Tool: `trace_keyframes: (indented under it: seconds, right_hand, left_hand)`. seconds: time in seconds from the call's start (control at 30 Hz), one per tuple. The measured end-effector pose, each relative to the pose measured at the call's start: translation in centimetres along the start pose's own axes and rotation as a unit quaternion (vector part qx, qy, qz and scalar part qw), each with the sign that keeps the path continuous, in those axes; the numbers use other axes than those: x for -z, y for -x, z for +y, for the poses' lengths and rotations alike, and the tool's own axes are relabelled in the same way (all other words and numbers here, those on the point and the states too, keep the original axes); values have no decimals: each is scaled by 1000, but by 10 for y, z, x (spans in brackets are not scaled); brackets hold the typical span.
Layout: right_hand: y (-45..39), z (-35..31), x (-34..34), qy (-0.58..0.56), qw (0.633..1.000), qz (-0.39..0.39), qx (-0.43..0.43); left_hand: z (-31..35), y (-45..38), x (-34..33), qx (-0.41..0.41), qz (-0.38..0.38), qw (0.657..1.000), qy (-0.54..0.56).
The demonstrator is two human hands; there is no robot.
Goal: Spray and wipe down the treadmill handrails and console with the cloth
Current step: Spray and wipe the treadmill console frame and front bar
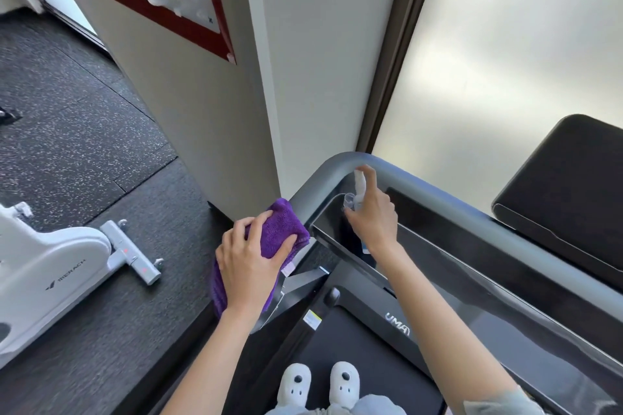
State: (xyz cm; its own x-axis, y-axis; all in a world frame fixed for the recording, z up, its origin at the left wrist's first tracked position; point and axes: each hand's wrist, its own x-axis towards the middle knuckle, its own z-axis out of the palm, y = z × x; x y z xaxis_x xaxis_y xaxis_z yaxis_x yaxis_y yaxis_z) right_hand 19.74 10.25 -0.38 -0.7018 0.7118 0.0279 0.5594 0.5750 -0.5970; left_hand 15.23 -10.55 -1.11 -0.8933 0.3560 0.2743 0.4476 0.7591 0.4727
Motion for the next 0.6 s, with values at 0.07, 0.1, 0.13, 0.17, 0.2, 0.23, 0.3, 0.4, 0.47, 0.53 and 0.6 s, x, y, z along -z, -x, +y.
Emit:
trace_keyframes:
  seconds: [0.07, 0.1, 0.13, 0.17, 0.2, 0.23, 0.3, 0.4, 0.47, 0.53, 0.6]
  right_hand:
    - [-6, -2, -6, 10, 1000, -10, -2]
    - [-9, -3, -8, 12, 1000, -15, -1]
    - [-11, -4, -9, 14, 1000, -17, 3]
    - [-12, -5, -10, 18, 1000, -14, 10]
    - [-12, -5, -10, 20, 1000, -9, 15]
    - [-11, -6, -9, 16, 1000, -4, 16]
    - [-7, -4, -3, -12, 1000, -1, 2]
    - [5, 4, 11, -70, 997, 19, -12]
    - [15, 11, 22, -100, 994, 37, -11]
    - [22, 18, 32, -115, 992, 48, -12]
    - [25, 22, 40, -129, 990, 49, -17]
  left_hand:
    - [-4, 5, 2, -8, -14, 1000, 4]
    - [-5, 8, 3, -16, -20, 1000, -2]
    - [-6, 9, 3, -24, -26, 999, -13]
    - [-7, 10, 2, -30, -31, 999, -26]
    - [-6, 9, 1, -31, -34, 998, -39]
    - [-5, 7, -1, -25, -34, 998, -49]
    - [-1, -1, -7, -13, -31, 997, -67]
    - [13, -16, -22, -14, -30, 994, -102]
    - [27, -32, -34, -13, -46, 989, -138]
    - [45, -53, -49, -7, -80, 984, -159]
    - [63, -73, -62, -3, -115, 983, -145]
